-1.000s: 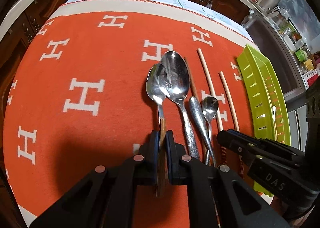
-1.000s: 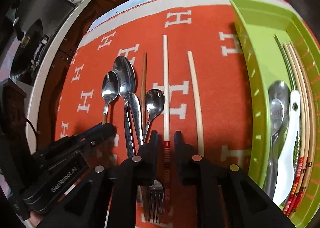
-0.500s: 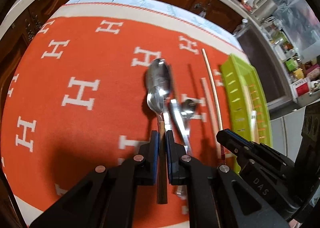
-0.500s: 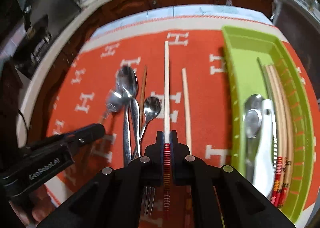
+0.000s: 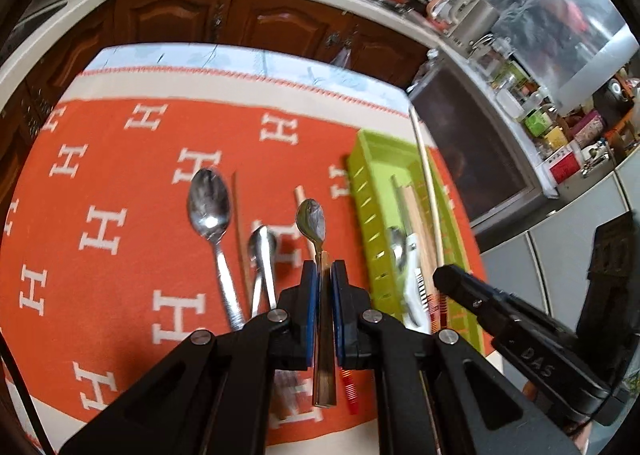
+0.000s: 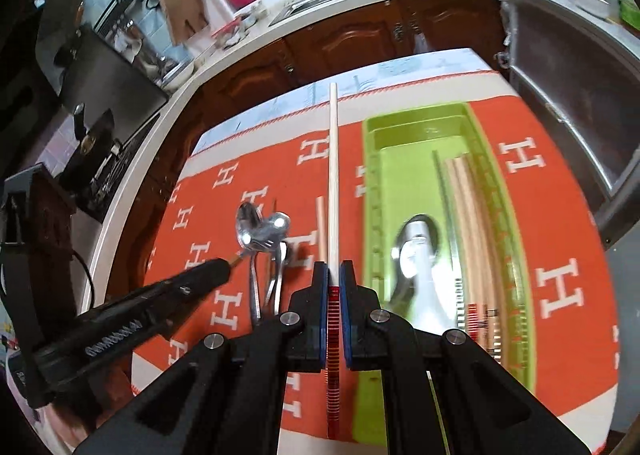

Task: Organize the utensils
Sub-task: 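Carry the spoon and chopstick into the green tray and open both tools, then move both open tools back from the tray to the utensil pile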

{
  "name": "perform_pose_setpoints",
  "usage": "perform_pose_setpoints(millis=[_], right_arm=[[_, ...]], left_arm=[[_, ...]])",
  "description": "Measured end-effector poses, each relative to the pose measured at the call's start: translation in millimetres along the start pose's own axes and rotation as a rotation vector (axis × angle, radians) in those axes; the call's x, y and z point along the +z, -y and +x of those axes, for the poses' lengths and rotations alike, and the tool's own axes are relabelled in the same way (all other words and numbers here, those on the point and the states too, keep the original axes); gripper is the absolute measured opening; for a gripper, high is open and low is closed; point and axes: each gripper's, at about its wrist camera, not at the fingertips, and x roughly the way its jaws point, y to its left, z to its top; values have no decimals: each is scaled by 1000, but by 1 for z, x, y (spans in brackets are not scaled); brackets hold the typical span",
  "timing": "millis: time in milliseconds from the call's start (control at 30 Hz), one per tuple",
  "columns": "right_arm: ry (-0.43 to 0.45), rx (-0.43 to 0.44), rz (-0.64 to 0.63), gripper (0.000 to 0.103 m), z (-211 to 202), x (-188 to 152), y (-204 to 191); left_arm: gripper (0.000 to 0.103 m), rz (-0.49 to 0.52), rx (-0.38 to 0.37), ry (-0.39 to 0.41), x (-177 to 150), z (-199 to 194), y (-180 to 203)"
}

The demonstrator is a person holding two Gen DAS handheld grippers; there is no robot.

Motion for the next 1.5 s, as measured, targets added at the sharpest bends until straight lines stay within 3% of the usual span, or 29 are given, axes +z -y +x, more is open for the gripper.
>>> perform_pose_setpoints(millis=[133, 267, 467, 733, 1033, 1133, 1267, 1500], right_arm=[[-18, -30, 18, 5, -8, 3, 30], [-71, -72, 32, 5, 0, 4, 60], [-123, -114, 72, 6, 19, 0, 90], [-139, -141, 100, 8, 33, -6, 104], [-88, -144, 98, 10, 10, -10, 90], [-75, -133, 88, 10, 2, -11, 77], [-62, -110, 60, 11, -8, -12, 56], [-56, -39, 9, 19, -17, -9, 13]], left_arm=[[5, 38, -34, 51, 7, -12, 27], [5, 96, -53, 52, 8, -4, 62], [5, 159, -46, -2, 0, 34, 96], [6, 192, -74, -131, -16, 76, 105], [48, 248, -17, -112, -20, 41, 96], [50, 254, 7, -96, -18, 26, 87], [62, 260, 61, -45, -12, 2, 70], [63, 223, 97, 9, 2, -32, 35]])
